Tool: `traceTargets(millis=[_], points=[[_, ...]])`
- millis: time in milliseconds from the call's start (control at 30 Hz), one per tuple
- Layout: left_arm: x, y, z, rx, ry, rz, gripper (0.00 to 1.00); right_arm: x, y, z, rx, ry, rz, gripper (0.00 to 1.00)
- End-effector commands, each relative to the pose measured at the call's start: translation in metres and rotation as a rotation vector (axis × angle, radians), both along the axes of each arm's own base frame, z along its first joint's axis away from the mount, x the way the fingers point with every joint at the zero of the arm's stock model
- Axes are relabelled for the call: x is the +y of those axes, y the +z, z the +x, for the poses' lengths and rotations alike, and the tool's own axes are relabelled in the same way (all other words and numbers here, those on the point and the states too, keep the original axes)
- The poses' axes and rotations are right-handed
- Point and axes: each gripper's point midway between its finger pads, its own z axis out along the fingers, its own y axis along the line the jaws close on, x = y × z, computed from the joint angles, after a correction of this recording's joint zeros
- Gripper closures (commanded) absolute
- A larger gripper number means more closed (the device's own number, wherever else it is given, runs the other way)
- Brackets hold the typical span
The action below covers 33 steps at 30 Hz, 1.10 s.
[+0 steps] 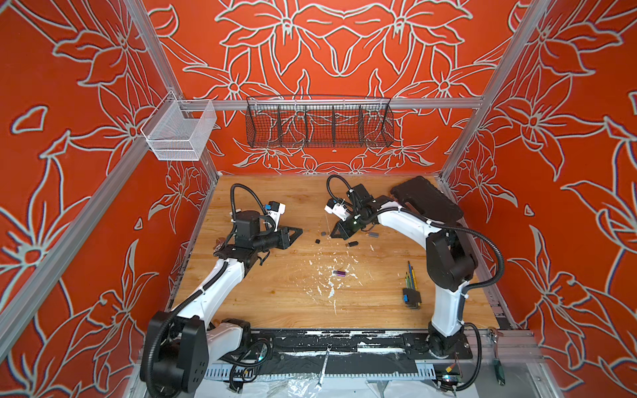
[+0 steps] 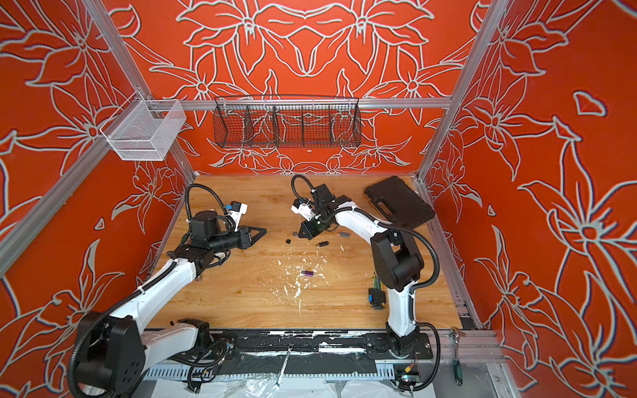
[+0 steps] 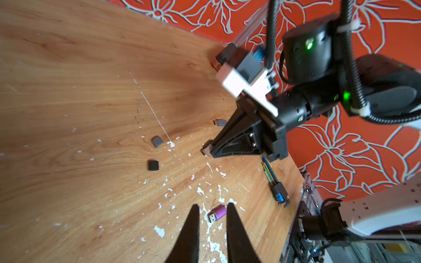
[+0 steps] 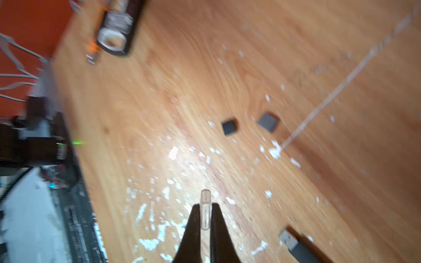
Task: Close the usb drive cover
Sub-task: Place the cover at the center of the board.
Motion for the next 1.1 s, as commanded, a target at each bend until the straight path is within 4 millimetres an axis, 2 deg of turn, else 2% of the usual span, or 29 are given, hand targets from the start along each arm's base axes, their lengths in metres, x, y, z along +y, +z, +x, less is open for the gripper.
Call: traceTargets(millis=[0,100,467,567,733,1067], points=[[0.011,-0.009,-0.002,0.002,0.061,0.058,0.79,-0.024,-0.041,-0.005,-0.055,-0.006,-0.265,0.97],[0.013,-0.011,-0.003,0.007,0.074,0.069,0.79,-0.027,-0.055,-0.008,-0.096,0.006,-0.366,0.96],[0.016,-0.014,-0.007,0.016,0.090,0.078,0.78,-0.024,-0.075,-0.013,-0.157,-0.005,-0.448,0.95],[0.016,-0.014,-0.007,0.018,0.090,0.078,0.78,-0.023,-0.075,-0.013,-0.163,-0.006,-0.450,0.93],[0.016,-0.014,-0.008,0.020,0.090,0.075,0.78,-0.022,-0.075,-0.014,-0.163,-0.001,-0.453,0.84],[0.015,-0.016,-0.006,0.028,0.091,0.064,0.77,-0.016,-0.061,-0.011,-0.186,0.021,-0.420,0.74]])
